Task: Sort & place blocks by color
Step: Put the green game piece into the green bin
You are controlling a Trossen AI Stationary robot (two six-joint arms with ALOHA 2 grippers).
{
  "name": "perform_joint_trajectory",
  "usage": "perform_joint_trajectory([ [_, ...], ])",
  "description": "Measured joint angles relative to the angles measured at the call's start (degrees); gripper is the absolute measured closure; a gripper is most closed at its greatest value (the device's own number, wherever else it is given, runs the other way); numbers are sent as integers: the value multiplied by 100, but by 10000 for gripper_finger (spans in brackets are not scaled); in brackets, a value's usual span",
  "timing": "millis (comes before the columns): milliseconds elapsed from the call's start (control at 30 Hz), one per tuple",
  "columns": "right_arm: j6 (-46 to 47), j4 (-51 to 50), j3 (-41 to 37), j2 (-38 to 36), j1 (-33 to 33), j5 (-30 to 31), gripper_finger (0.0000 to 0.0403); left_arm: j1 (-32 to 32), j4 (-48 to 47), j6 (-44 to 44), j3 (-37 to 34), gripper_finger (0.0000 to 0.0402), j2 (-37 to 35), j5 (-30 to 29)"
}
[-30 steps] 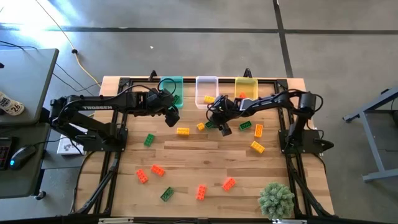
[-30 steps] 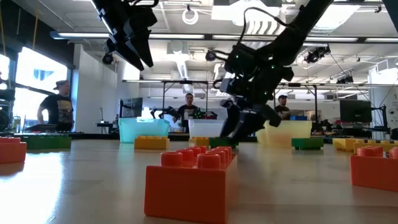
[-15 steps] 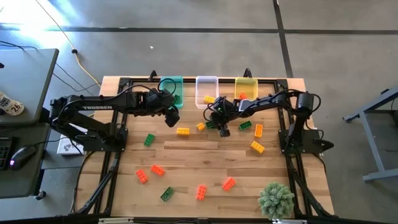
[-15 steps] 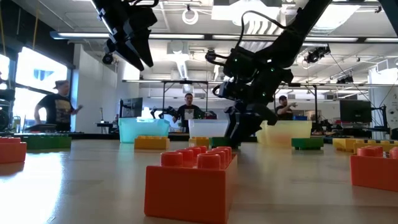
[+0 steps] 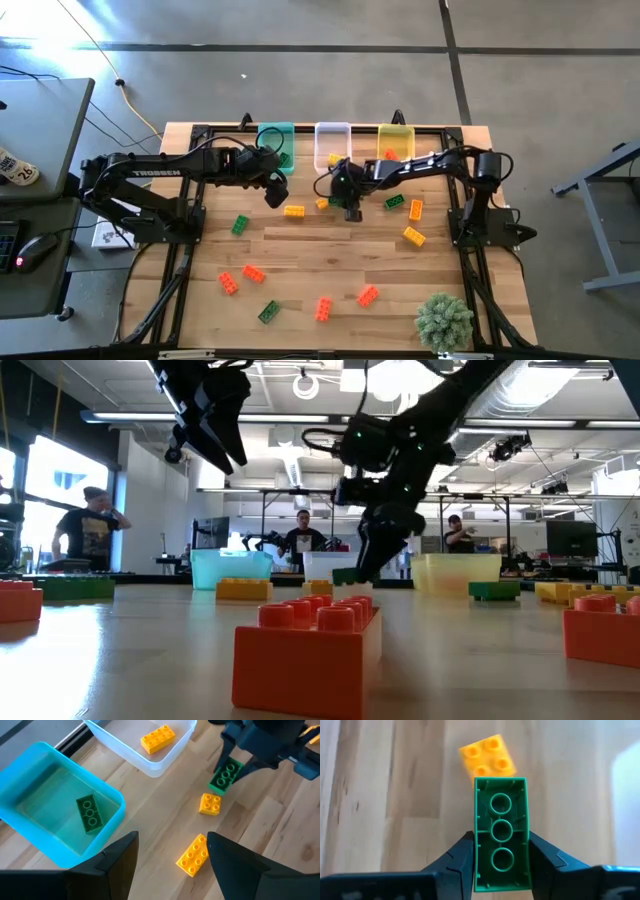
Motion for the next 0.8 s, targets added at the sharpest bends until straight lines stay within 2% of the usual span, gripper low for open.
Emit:
perform_joint_trajectory([
  [200,406,-625,567,-4,26,53,289,1,0,-38,0,177,0,157],
  [300,537,-916,811,-7,101,92,289,90,0,-39,0,177,0,570],
  [400,617,-1160,1021,-13,270,309,289,290,0,-15,0,177,0,1062],
  [667,836,-1396,1529,-15,832,1010,289,906,0,-40,0,177,-2,1826],
  [800,895,-1389,1849,-15,1087,1572,289,1112,4,-63,0,177,0,2396],
])
